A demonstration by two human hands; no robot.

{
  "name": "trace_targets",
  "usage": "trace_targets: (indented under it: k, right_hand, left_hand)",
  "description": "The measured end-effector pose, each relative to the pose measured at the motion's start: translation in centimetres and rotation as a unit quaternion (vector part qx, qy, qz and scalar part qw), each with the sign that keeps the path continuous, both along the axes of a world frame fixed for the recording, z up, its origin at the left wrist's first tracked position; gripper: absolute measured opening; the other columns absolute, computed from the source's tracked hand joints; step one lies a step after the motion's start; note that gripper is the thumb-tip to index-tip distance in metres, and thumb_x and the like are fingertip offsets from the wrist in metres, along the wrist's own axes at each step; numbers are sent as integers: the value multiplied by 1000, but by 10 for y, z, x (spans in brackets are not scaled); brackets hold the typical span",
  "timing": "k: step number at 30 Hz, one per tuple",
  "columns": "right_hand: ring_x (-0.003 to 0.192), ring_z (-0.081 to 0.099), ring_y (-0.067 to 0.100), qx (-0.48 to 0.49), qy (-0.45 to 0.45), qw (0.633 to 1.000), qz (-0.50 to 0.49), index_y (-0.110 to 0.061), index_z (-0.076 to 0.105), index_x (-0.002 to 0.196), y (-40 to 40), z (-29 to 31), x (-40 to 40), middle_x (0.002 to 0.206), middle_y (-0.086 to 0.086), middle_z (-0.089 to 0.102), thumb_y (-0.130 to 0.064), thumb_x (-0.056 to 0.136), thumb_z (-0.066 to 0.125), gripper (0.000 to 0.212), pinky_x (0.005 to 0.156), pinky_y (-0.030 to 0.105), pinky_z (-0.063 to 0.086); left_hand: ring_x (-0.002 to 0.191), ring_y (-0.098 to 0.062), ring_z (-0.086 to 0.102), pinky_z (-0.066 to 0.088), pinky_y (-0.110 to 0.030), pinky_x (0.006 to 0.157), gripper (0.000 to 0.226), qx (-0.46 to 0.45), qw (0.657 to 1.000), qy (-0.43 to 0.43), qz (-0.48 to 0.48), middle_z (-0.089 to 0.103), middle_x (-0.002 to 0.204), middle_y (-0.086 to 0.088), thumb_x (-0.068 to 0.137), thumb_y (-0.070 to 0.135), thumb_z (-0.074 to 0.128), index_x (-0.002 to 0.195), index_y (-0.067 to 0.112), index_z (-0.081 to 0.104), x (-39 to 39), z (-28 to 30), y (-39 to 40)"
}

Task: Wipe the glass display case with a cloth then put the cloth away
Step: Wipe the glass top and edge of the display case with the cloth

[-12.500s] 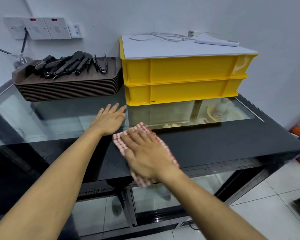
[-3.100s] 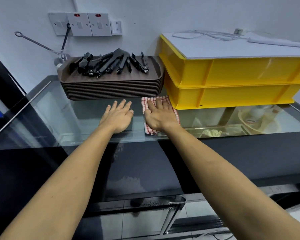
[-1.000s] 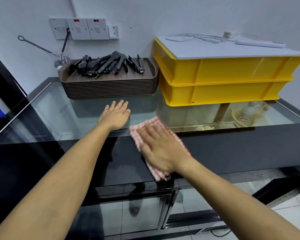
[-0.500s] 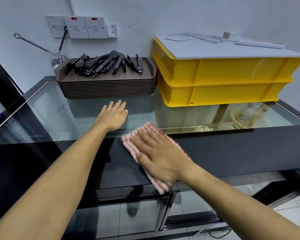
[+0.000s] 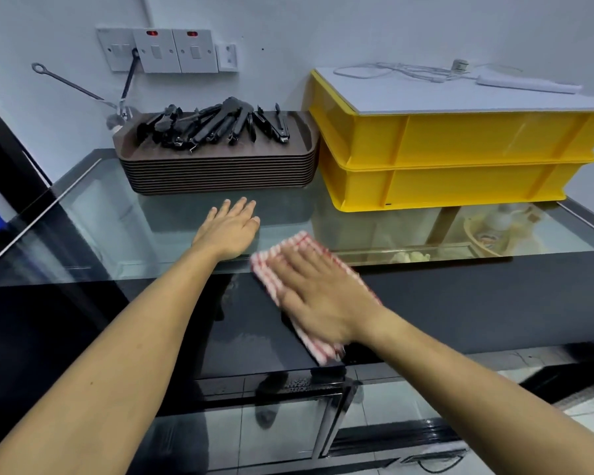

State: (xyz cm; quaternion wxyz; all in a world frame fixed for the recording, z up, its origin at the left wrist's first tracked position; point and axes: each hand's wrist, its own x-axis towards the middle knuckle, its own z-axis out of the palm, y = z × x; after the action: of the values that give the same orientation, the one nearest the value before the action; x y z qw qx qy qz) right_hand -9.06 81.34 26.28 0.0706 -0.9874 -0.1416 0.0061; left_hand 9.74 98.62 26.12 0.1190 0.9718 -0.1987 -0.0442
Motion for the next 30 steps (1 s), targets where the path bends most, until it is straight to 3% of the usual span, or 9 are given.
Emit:
trace_targets:
  k: [3, 5, 7, 12, 16, 20, 24, 30]
  right_hand:
    - [154, -27, 2, 25, 26, 997, 73, -48, -3, 162, -20, 6, -55, 169, -16, -21, -58, 106, 9, 58, 126, 28, -18]
    - [153, -27, -2, 10, 35, 998, 50, -54, -5, 159, -47, 10, -54, 168, -20, -21, -65, 101, -1, 59, 126, 28, -18]
    - [155, -24, 1, 2, 37, 999, -4, -51, -5, 159, -65, 10, -26, 170, -18, -18, -73, 94, -9, 69, 127, 29, -16]
    - [160, -13, 14, 16, 18, 994, -110, -34, 2, 167, -50, 5, 82, 175, -4, -7, -52, 110, 13, 61, 130, 34, -10]
    - [162, -5, 26, 36, 49, 987, -151, -28, 4, 168, -9, 10, 137, 175, 5, -6, -47, 108, 16, 64, 130, 42, -5]
    - [161, -10, 25, 26, 44, 992, -111, -26, 1, 168, 6, 7, 114, 175, 7, -9, -48, 109, 12, 64, 130, 43, -7]
    - [160, -13, 15, 31, 9, 999, -24, -34, 5, 167, -5, -1, 42, 173, -7, -9, -53, 109, 12, 62, 130, 36, -9]
    - [162, -5, 23, 32, 25, 986, -160, -31, 5, 168, -30, 5, 127, 176, 2, -4, -52, 108, 14, 64, 130, 41, -4]
  left_hand:
    - [161, -20, -6, -4, -42, 130, 59, 2, 1000, -7, 3, -2, 175, 8, 111, 45, 14, 168, 29, 6, -1, -1, -1]
    - [161, -20, -6, -5, -42, 130, 59, 5, 1000, -9, 4, -2, 175, 8, 111, 45, 13, 168, 29, 6, 0, -2, -2]
    - [161, -20, -7, -6, -41, 129, 59, 2, 1000, -6, 8, -2, 175, 8, 111, 45, 14, 168, 29, 7, 0, -3, -2]
    - [161, -17, -3, -4, -41, 130, 59, -32, 999, -5, 14, 4, 175, 10, 110, 44, 12, 167, 30, 13, 2, -3, -3]
    - [161, -13, -1, -4, -39, 130, 62, -64, 998, -2, 20, 9, 174, 11, 109, 51, 4, 166, 32, 18, -1, -1, -1]
    - [161, -14, 0, -3, -37, 130, 60, -63, 998, 17, -16, 9, 174, 9, 110, 53, 6, 166, 33, 19, 7, 2, 10]
    - [161, -21, -3, -3, -44, 129, 55, 8, 998, 23, -51, 3, 175, 6, 111, 54, 15, 164, 44, 13, 33, 7, 52]
    - [161, -20, -6, -3, -45, 129, 57, 40, 999, -3, -28, -2, 175, 7, 109, 59, 15, 164, 47, 8, 36, 2, 66]
